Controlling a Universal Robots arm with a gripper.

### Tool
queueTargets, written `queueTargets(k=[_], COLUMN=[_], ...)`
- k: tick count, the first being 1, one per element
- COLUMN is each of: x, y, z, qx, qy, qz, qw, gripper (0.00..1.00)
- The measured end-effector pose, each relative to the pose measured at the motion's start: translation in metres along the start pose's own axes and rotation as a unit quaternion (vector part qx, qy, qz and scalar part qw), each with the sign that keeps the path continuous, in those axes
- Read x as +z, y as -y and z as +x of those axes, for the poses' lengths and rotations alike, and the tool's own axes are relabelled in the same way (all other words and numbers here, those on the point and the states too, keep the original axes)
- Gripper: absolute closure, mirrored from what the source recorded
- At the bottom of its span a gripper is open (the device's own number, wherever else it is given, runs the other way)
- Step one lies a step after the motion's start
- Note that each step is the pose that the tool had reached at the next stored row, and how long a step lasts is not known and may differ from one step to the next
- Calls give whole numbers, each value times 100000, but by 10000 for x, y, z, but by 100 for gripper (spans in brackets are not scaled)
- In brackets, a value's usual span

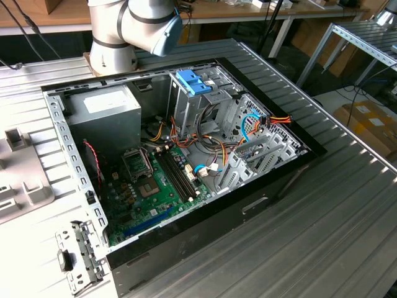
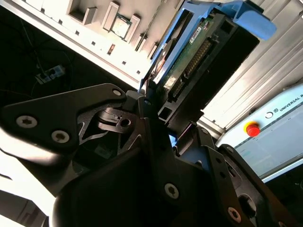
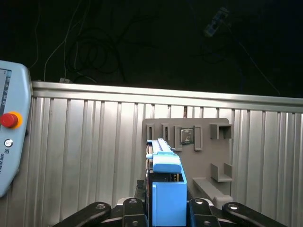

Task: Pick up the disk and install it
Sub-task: 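Pick up the disk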

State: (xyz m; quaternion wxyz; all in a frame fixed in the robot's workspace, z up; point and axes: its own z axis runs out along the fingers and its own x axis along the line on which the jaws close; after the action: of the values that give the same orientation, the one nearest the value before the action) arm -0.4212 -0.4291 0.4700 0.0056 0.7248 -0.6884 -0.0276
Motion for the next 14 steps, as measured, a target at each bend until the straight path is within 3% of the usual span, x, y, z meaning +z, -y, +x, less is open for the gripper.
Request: queueTargets(k=[14], x=[-4], y=[48], z=[53], qx=[1], qy=[-3], qz=[-1], qw=[100000], gripper=[64])
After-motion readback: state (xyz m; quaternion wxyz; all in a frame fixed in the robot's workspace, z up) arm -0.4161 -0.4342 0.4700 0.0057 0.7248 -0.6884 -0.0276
